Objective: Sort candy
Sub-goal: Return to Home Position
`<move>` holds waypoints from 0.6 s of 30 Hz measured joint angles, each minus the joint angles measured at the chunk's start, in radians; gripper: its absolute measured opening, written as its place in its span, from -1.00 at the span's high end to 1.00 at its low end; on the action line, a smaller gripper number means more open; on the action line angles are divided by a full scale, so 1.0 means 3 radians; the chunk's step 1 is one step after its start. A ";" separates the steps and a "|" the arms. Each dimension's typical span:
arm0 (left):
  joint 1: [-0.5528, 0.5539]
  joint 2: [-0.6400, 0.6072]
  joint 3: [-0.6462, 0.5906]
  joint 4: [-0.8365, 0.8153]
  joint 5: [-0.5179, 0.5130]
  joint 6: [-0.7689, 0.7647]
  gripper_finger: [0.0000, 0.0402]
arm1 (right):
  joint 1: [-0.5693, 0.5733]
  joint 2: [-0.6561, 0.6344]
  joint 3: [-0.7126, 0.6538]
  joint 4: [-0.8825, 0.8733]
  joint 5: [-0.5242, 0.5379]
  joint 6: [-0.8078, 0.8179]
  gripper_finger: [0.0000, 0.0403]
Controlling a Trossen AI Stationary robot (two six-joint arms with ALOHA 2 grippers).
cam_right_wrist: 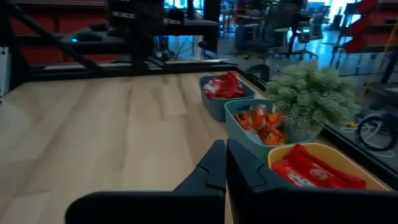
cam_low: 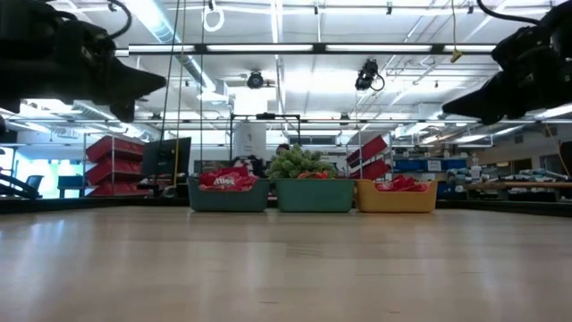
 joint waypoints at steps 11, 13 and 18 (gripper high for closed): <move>-0.0115 -0.0699 -0.0001 -0.0770 -0.0220 0.0117 1.00 | 0.0267 0.0004 -0.0200 0.0654 -0.0040 -0.0081 1.00; -0.0113 -0.0697 -0.0001 -0.0737 -0.0383 0.0203 1.00 | 0.0319 0.0021 -0.0252 0.0778 -0.0026 -0.0162 1.00; -0.0114 -0.0700 -0.0001 -0.0590 -0.0449 0.0406 0.97 | 0.0323 0.0017 -0.0252 0.0782 0.0008 -0.0231 1.00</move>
